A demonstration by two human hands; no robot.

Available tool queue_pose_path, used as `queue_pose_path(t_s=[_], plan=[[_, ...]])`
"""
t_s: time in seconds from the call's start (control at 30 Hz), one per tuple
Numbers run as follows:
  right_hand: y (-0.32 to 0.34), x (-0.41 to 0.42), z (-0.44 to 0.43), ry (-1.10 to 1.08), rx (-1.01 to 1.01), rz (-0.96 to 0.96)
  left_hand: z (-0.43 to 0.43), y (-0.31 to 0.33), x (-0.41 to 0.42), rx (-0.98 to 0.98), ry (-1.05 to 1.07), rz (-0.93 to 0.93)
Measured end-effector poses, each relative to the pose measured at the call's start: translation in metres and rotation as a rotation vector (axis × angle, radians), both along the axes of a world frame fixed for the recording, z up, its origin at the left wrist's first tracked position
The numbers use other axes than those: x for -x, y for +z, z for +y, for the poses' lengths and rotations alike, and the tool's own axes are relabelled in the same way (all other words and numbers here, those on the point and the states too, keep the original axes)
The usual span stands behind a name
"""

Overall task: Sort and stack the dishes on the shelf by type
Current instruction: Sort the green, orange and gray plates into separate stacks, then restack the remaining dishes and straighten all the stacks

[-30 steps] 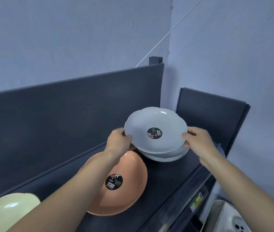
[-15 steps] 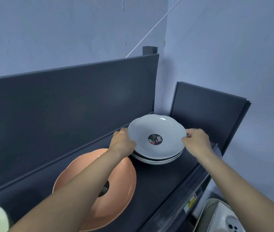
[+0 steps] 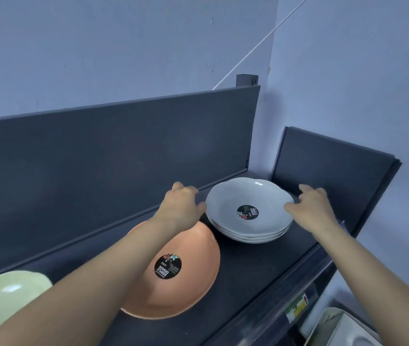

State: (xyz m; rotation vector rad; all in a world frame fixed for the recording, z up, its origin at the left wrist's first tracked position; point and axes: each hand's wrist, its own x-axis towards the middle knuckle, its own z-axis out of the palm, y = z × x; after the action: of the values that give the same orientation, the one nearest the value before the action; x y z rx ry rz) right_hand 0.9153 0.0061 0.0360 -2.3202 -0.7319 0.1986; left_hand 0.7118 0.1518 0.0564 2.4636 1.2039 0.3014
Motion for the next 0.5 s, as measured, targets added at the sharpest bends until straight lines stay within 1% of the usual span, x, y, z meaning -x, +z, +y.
queue_pose_path(t_s=[0.07,0.13,0.17,0.23,0.3,0.37,0.5], plan=[[0.012,0.012,0.004,0.019,-0.024,-0.117,0.003,0.010,0.029,-0.134,-0.079,0.064],[0.024,0.033,0.011,0.074,-0.025,-0.210,0.006,0.018,0.063,-0.245,-0.170,0.207],[0.028,0.046,0.015,0.122,-0.002,-0.238,0.008,0.022,0.083,-0.289,-0.196,0.293],[0.033,0.074,0.023,0.249,0.091,-0.283,0.008,0.028,0.125,-0.318,-0.202,0.423],[0.035,0.104,0.031,0.397,0.180,-0.327,0.009,0.034,0.171,-0.316,-0.185,0.466],[0.038,0.138,0.038,0.532,0.219,-0.362,0.007,0.040,0.224,-0.333,-0.143,0.462],[0.047,0.221,0.052,0.722,0.196,-0.401,-0.008,0.053,0.338,-0.381,-0.008,0.429]])
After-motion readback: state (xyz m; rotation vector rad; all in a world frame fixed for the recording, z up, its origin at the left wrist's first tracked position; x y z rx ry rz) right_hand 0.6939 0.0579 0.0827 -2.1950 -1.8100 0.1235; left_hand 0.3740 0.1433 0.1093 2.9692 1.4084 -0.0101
